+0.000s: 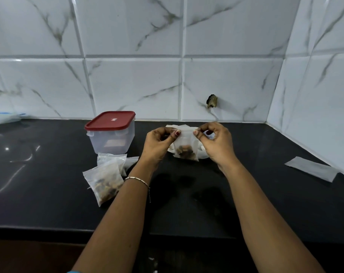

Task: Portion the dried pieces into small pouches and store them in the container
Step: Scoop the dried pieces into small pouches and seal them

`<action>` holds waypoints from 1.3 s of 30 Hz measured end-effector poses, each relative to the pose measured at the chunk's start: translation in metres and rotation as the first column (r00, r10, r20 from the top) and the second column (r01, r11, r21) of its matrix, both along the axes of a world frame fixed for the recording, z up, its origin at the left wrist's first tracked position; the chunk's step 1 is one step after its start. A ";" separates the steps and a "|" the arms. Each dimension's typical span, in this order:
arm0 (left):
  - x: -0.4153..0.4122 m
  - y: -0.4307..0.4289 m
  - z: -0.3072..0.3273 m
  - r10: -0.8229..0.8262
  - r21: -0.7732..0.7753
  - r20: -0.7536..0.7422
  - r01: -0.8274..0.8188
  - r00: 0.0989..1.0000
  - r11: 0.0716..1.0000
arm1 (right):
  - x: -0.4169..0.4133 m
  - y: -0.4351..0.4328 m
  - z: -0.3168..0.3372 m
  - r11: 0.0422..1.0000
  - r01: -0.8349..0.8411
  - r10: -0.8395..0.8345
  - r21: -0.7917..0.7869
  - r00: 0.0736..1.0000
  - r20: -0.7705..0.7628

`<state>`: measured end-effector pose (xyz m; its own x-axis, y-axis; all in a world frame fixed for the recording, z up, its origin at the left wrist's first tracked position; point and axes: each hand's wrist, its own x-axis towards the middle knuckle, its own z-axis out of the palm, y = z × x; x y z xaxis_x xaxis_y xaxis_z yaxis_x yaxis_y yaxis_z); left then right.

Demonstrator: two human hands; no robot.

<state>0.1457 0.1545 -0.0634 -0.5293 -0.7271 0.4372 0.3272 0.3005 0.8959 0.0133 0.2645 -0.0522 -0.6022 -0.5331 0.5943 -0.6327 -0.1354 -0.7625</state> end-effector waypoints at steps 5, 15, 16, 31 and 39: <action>-0.001 0.000 0.000 0.052 -0.029 -0.004 -0.052 0.999 0.998 | 0.004 -0.001 -0.002 0.994 -0.107 0.105 0.013 0.989 0.102; -0.004 0.003 -0.001 -0.063 -0.017 0.000 0.063 0.998 0.998 | 0.008 0.001 0.001 0.987 -0.149 0.145 0.061 0.987 0.073; -0.004 0.004 0.000 -0.081 -0.008 0.004 0.081 0.997 0.997 | 0.008 0.000 0.000 0.986 -0.147 0.143 0.075 0.988 0.061; -0.008 0.001 -0.004 0.013 -0.080 0.112 -0.004 0.994 0.997 | 0.010 -0.008 -0.003 0.998 0.003 -0.015 0.063 0.981 0.193; -0.007 -0.003 -0.003 0.045 -0.015 0.076 -0.044 0.996 0.999 | 0.009 -0.005 0.000 1.000 -0.025 0.025 -0.004 0.937 0.348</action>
<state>0.1389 0.1510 -0.0666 -0.5287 -0.7450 0.4067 0.2436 0.3258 0.9135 0.0226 0.2594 -0.0520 -0.7575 -0.5511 0.3500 -0.3244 -0.1475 -0.9343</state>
